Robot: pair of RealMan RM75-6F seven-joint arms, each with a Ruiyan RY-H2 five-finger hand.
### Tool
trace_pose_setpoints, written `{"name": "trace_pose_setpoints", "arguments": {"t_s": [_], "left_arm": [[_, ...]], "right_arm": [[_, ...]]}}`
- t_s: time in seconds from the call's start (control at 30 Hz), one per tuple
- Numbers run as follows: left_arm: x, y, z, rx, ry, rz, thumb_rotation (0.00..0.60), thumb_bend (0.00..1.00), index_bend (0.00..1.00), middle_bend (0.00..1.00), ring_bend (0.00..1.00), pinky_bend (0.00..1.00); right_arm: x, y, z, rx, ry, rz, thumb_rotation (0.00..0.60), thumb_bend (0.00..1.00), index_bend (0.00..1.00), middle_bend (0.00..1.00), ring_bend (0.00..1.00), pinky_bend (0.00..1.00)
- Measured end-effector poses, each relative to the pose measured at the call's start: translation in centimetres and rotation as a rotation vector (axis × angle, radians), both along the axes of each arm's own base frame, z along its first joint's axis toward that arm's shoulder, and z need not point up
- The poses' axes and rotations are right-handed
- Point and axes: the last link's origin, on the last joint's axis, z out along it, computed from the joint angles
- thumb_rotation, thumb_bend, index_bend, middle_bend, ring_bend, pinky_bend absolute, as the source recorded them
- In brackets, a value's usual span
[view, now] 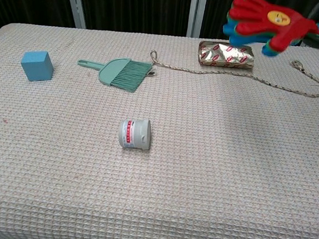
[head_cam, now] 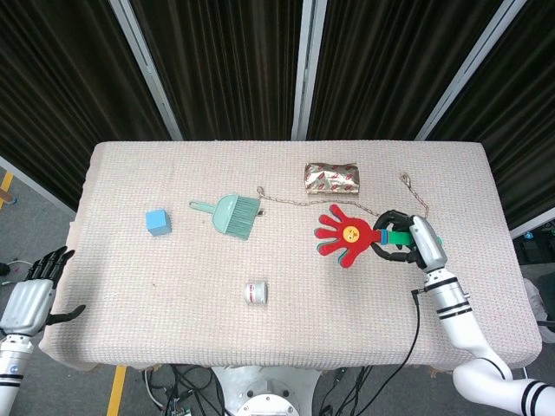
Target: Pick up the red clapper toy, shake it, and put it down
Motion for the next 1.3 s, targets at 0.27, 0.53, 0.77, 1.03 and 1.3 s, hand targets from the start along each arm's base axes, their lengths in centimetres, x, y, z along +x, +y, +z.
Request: {"name": "trace_pose_setpoints", "arguments": {"t_s": [0.27, 0.53, 0.77, 1.03, 1.3], "left_arm": [[0.2, 0.2, 0.0, -0.007, 0.002, -0.007, 0.600, 0.16, 0.03, 0.02, 0.00, 0.10], [0.3, 0.2, 0.1, 0.004, 0.005, -0.013, 0.600, 0.16, 0.03, 0.02, 0.00, 0.10], [0.4, 0.2, 0.1, 0.008, 0.011, -0.018, 0.600, 0.16, 0.03, 0.02, 0.00, 0.10], [0.8, 0.3, 0.4, 0.028, 0.031, -0.043, 0.600, 0.16, 0.03, 0.02, 0.00, 0.10], [1.2, 0.4, 0.7, 0.086, 0.087, -0.082, 0.600, 0.16, 0.03, 0.02, 0.00, 0.07]], "right_arm": [[-0.3, 0.3, 1.1, 0.217, -0.781, -0.085, 0.600, 0.57, 1.00, 0.74, 0.80, 1.00], [-0.4, 0.6, 1.3, 0.313, -1.047, -0.092, 0.600, 0.55, 1.00, 0.74, 0.80, 1.00], [-0.6, 0.8, 0.8, 0.231, -0.759, -0.014, 0.600, 0.50, 1.00, 0.74, 0.80, 1.00], [-0.5, 1.2, -0.7, -0.002, 0.054, 0.099, 0.600, 0.50, 1.00, 0.74, 0.80, 1.00], [-0.6, 1.5, -2.3, -0.147, 0.676, 0.168, 0.600, 0.50, 1.00, 0.74, 0.80, 1.00]]}}
